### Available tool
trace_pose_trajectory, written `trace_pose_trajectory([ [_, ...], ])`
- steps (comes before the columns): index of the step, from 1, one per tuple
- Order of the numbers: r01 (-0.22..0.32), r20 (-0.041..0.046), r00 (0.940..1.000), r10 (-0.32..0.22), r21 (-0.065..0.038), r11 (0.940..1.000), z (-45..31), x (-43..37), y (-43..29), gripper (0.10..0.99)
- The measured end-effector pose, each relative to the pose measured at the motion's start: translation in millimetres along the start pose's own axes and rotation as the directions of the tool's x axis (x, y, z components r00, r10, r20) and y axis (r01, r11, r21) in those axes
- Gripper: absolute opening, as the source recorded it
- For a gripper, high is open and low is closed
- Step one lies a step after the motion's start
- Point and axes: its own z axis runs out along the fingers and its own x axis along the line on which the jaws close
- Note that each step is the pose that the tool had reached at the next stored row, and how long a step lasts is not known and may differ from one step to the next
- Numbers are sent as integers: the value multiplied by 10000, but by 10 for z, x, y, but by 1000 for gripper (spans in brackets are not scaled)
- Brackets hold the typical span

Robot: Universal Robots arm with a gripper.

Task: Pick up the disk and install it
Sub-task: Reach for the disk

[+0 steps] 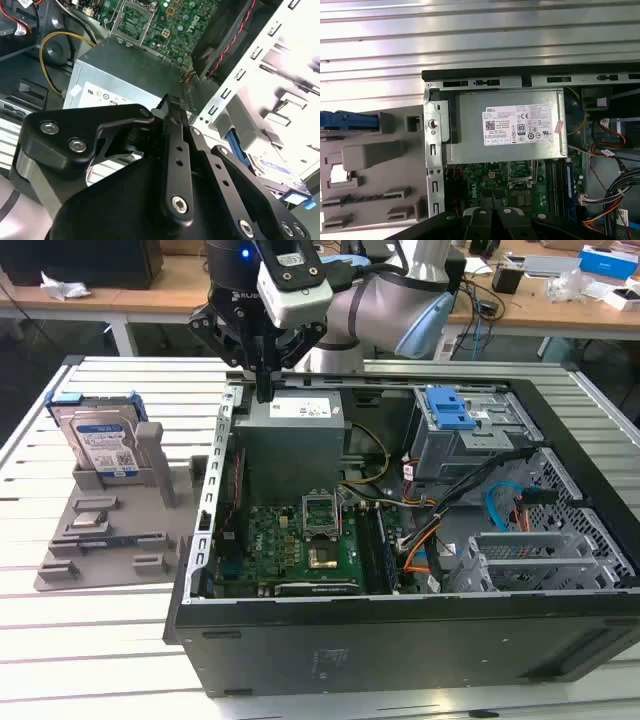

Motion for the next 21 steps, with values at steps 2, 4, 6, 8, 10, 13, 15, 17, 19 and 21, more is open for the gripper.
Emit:
trace_pose_trajectory([
  [2,-1,0,10000,1,0,10000,-2,71,-6,106],
  [4,0,0,10000,0,1,10000,-3,119,-9,106],
  [6,0,0,10000,0,0,10000,-4,159,-12,106],
  [8,-1,0,10000,1,0,10000,-5,201,-15,106],
  [10,0,0,10000,0,0,10000,-7,285,-22,106],
  [13,-1,0,10000,1,0,10000,-10,358,-27,106],
  [15,-1,0,10000,1,0,10000,-11,399,-30,106],
  [17,1,0,10000,-1,0,10000,-13,478,-36,106],
  [19,-1,0,10000,1,0,10000,-16,593,-44,106],
  [21,0,0,10000,0,1,10000,-19,708,-53,106],
])
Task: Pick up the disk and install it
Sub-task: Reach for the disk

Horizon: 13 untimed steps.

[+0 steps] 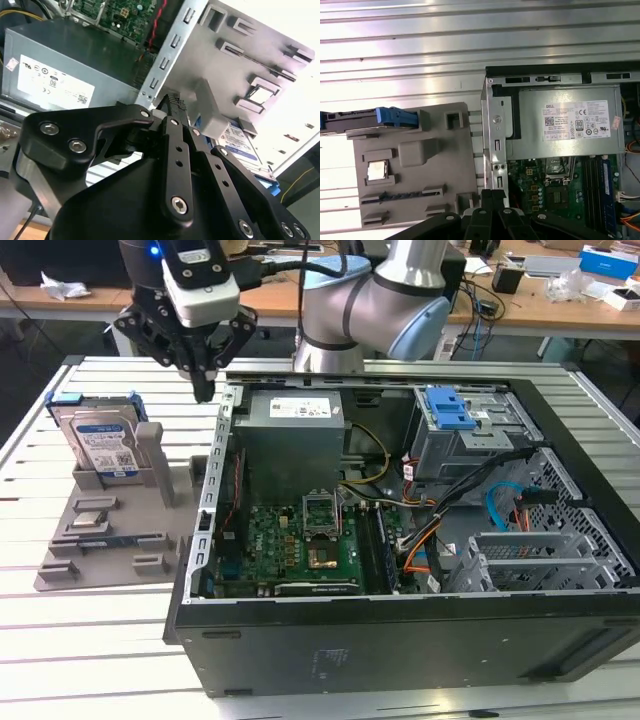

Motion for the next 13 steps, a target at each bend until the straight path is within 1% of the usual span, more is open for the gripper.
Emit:
trace_pose_trajectory([
  [1,-1,0,10000,1,-1,10000,-1,45,-3,106],
  [3,0,0,10000,0,-1,10000,-2,99,-7,106],
  [4,1,0,10000,-1,-1,10000,-3,143,-11,106],
  [7,-2,1,10000,2,-2,10000,-5,224,-16,106],
  [13,1,1,10000,-1,-1,10000,-9,356,-27,106],
])
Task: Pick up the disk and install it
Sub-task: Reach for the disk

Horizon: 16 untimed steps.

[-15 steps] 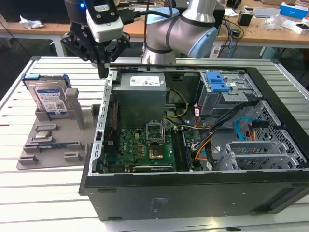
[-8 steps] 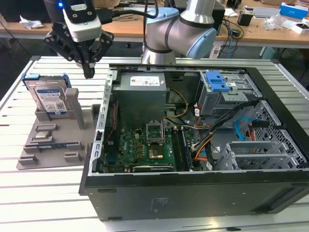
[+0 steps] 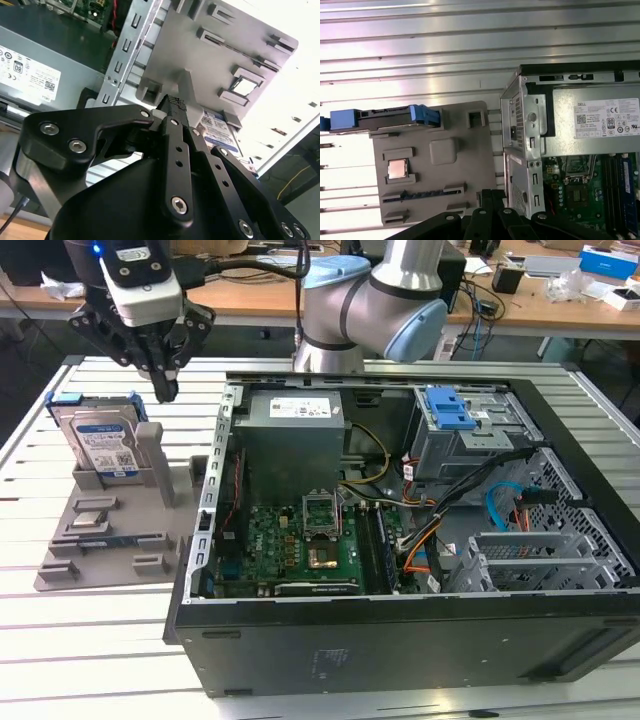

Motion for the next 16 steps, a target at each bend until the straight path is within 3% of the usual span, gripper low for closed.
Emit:
trace_pose_trajectory([
  [9,-1,-1,10000,1,0,10000,-8,297,-22,106],
  [16,-1,-1,10000,1,1,10000,-12,470,-35,106],
])
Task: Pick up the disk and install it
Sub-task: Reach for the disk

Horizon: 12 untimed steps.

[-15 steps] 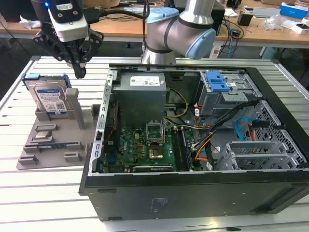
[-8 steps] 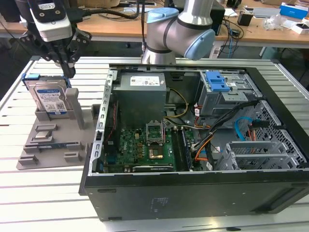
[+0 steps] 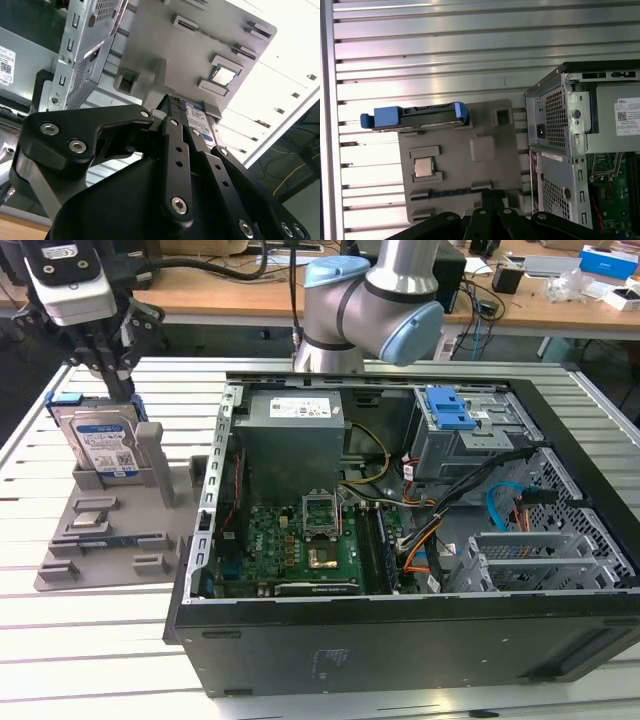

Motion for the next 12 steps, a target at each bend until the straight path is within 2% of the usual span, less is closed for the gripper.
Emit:
trace_pose_trajectory([
  [4,1,0,10000,-1,-1,10000,-3,125,-9,106],
  [7,0,0,10000,0,-1,10000,-6,249,-18,106],
  [12,0,0,10000,0,0,10000,-9,384,-29,106],
])
